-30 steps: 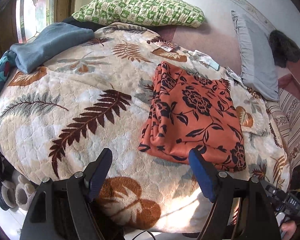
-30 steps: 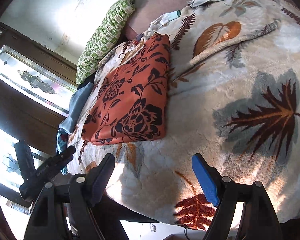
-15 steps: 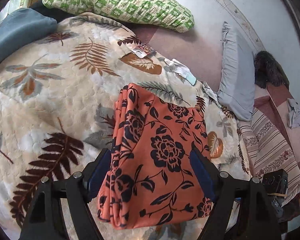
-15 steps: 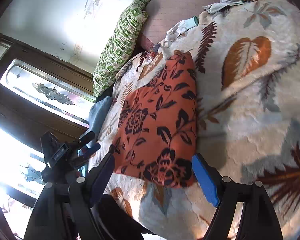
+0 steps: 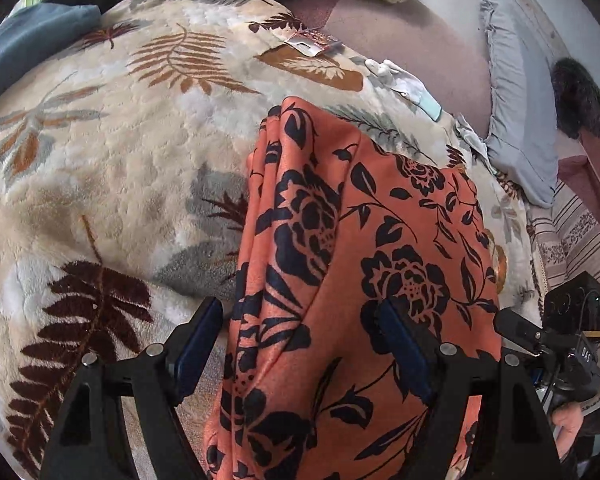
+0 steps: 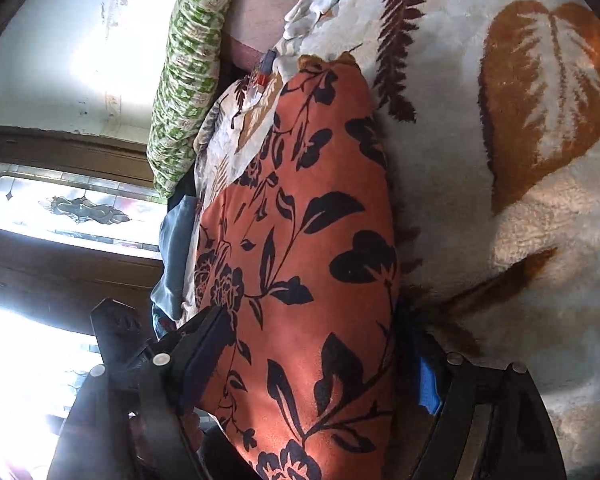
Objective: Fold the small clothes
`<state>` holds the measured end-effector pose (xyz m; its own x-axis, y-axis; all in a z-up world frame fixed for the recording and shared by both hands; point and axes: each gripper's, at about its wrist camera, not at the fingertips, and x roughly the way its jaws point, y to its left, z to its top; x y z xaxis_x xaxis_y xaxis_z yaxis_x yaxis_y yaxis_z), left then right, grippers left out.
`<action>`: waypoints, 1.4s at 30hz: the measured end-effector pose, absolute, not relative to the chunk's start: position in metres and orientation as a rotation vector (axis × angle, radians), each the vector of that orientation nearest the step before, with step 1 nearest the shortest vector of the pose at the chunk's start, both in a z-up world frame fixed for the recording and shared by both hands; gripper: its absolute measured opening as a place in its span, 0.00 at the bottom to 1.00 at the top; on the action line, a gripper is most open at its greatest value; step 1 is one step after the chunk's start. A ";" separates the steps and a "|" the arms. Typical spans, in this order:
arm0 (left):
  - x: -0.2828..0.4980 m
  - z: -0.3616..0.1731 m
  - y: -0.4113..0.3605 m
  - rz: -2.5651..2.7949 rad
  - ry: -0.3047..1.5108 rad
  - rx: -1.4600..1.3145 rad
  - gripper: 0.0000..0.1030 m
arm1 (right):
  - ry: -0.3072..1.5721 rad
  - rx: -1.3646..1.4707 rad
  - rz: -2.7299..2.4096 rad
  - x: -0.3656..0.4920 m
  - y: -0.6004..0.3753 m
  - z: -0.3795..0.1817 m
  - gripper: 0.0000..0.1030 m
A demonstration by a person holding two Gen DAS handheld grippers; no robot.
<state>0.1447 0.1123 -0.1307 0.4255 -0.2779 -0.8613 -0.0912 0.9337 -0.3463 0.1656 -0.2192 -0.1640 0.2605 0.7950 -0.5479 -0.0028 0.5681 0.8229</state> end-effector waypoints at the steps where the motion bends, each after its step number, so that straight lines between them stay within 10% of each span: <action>1: 0.145 -0.132 0.110 -0.116 1.139 -0.360 0.79 | 1.197 0.800 0.632 0.166 -0.217 -0.164 0.81; 8: 0.150 -0.138 0.108 -0.147 1.162 -0.366 0.57 | 1.253 0.687 0.607 0.174 -0.198 -0.165 0.79; 15: 0.139 -0.107 0.096 -0.121 1.105 -0.305 0.28 | 1.221 0.375 0.554 0.169 -0.170 -0.124 0.39; 29: 0.134 0.007 0.001 -0.313 0.883 -0.260 0.28 | 0.966 0.404 0.569 0.148 -0.276 -0.007 0.38; 37: 0.139 -0.052 -0.035 -0.332 0.958 -0.273 0.30 | 0.967 0.444 0.527 0.143 -0.326 -0.040 0.38; 42: 0.142 -0.128 -0.031 -0.241 1.164 -0.221 0.54 | 1.063 0.453 0.426 0.148 -0.340 -0.114 0.48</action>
<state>0.1421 -0.0308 -0.1275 0.3752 -0.3006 -0.8768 0.0729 0.9526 -0.2954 0.1475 -0.3401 -0.1144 0.4229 0.5378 -0.7293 -0.1144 0.8301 0.5458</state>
